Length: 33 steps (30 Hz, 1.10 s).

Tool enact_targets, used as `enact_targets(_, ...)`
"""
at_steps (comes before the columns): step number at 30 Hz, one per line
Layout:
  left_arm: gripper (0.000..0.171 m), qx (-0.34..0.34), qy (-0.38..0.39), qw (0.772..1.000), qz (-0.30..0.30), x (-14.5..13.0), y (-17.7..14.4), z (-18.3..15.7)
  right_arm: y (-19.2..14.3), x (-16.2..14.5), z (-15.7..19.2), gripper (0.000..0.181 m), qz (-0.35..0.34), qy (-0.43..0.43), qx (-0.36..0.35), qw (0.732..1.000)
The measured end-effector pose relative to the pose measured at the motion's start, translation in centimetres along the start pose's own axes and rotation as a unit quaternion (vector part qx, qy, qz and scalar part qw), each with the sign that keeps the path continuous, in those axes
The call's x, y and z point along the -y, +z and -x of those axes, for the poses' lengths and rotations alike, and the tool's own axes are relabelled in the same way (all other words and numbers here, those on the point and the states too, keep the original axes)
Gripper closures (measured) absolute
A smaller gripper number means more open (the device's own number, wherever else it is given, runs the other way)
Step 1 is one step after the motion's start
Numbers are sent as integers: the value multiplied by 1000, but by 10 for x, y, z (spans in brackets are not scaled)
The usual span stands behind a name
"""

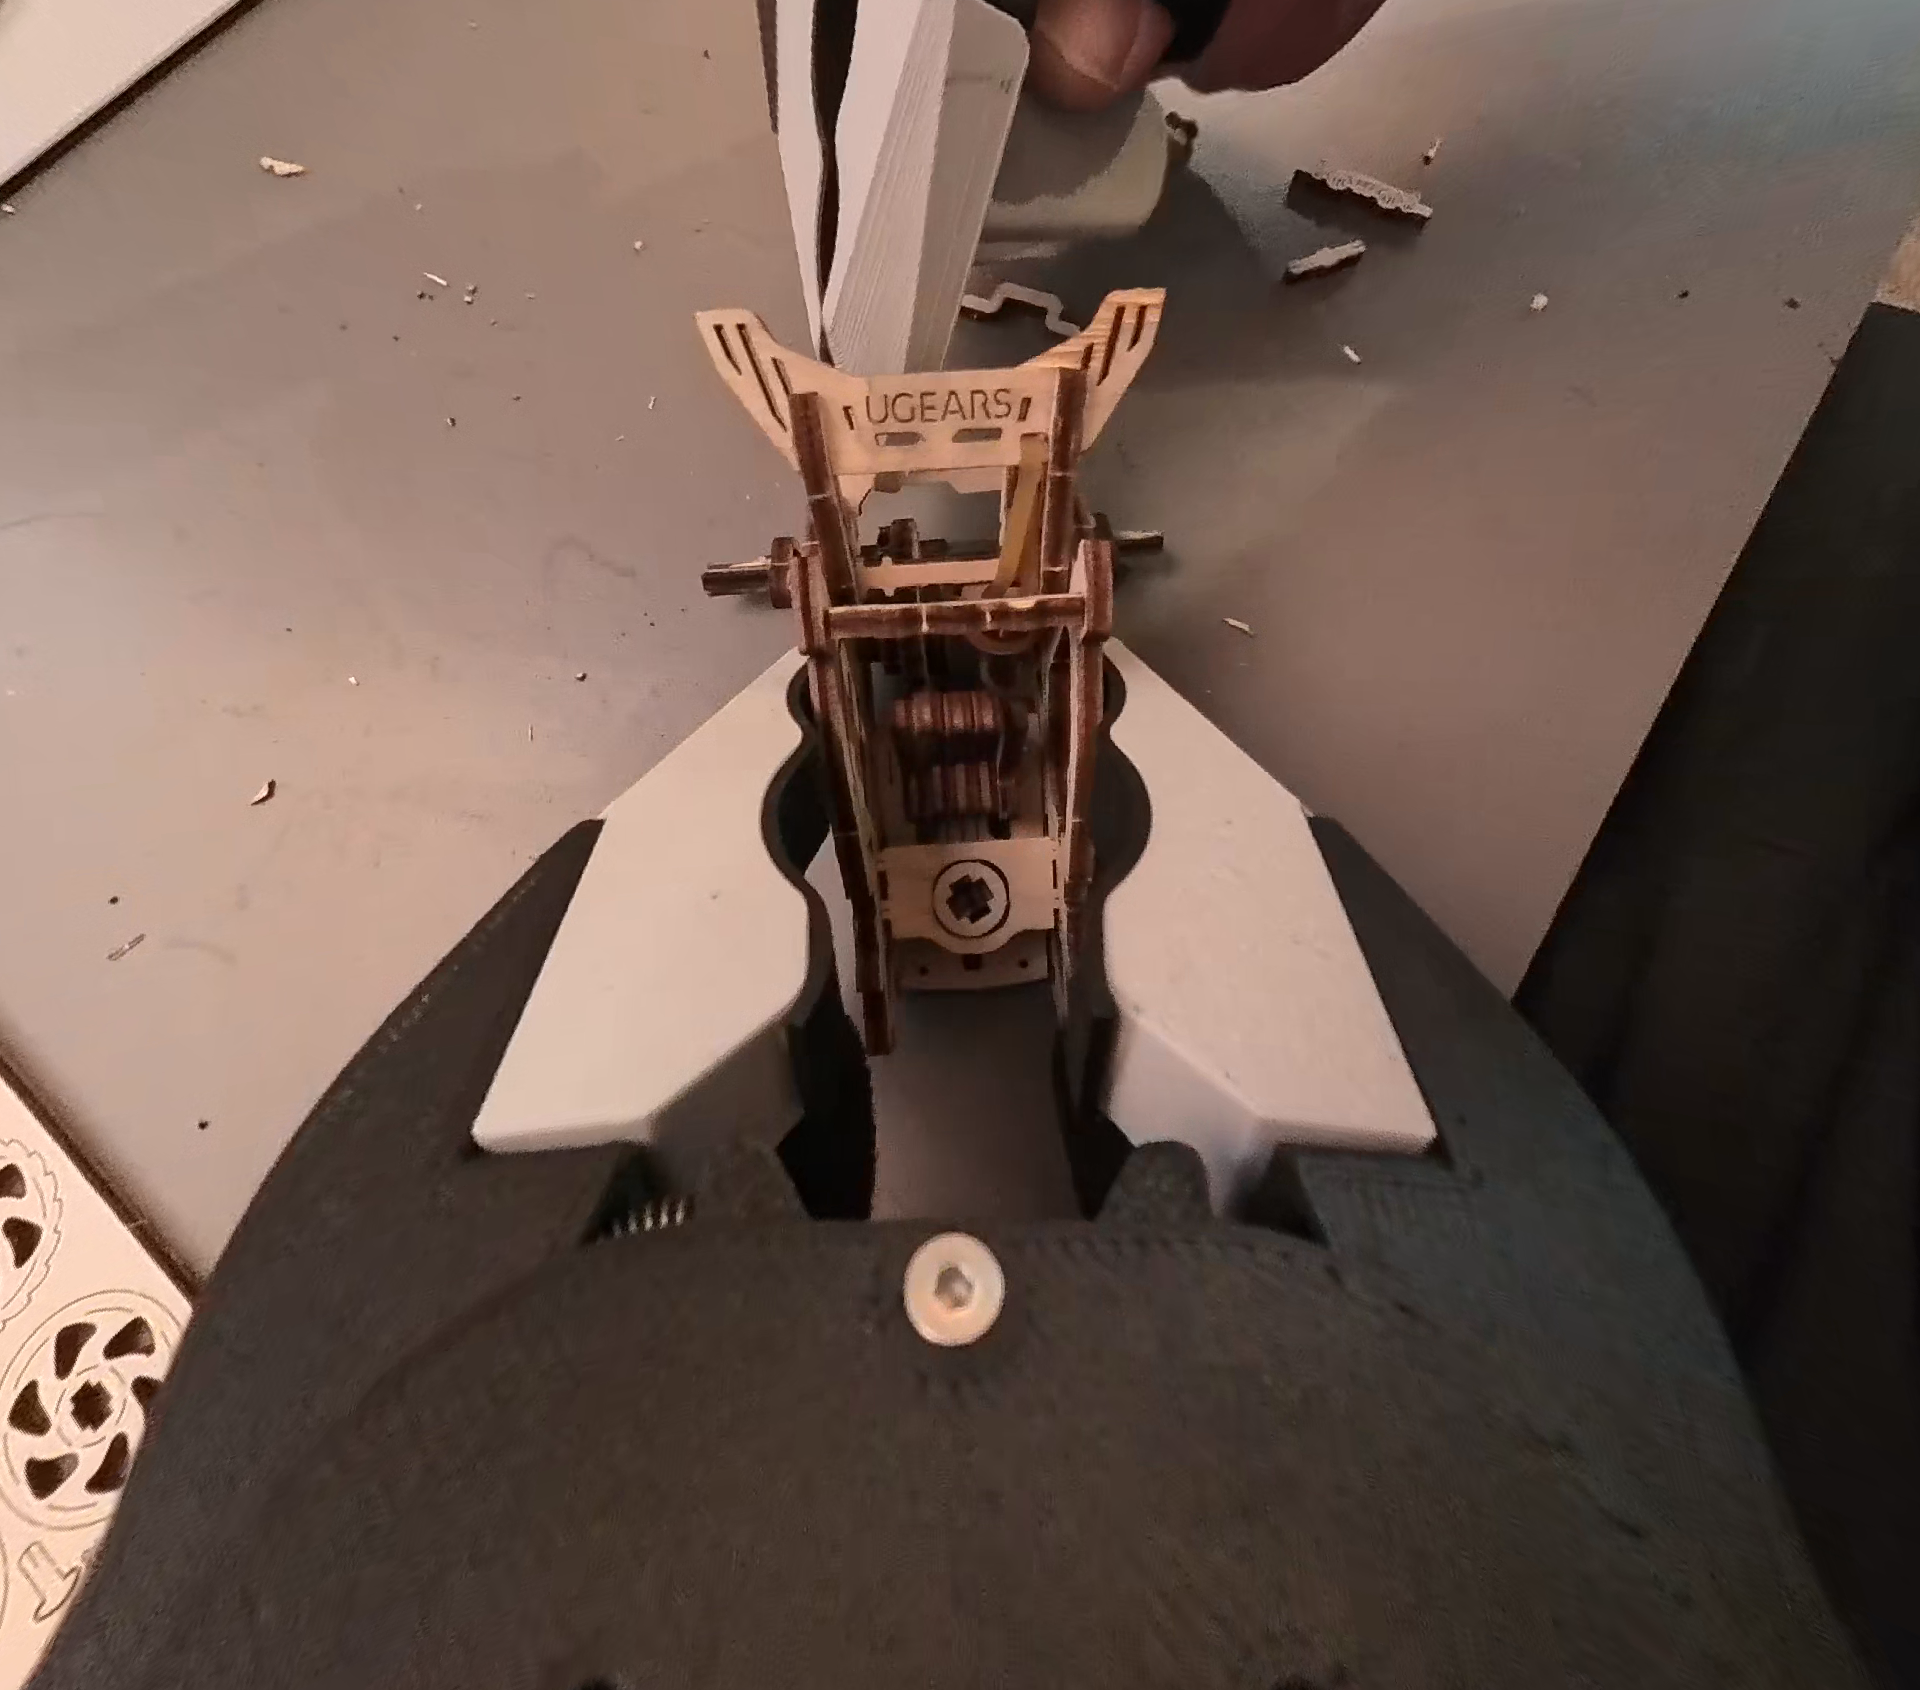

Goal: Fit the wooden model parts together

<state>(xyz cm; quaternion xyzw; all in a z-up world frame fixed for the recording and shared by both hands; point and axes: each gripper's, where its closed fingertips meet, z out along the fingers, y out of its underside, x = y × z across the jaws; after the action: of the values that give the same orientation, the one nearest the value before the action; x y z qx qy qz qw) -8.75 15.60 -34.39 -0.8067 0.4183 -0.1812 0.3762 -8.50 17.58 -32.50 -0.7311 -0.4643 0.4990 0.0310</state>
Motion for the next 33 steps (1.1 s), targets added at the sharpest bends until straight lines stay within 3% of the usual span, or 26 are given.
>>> enact_targets(11, 128, 2, -2, 1000, -1, -1, -1, 1, 4, 0, 0, 180, 27, -6, 17, 999)
enact_targets(28, 128, -13, -13, 1000, -5, 1, 1, 0, -23, -3, 2, 181, -25, 8, 15, 1000)
enact_targets(33, 128, -18, -17, 1000, -5, 1, 1, 0, -18, -29, 11, 181, -2, -27, 8, 1000)
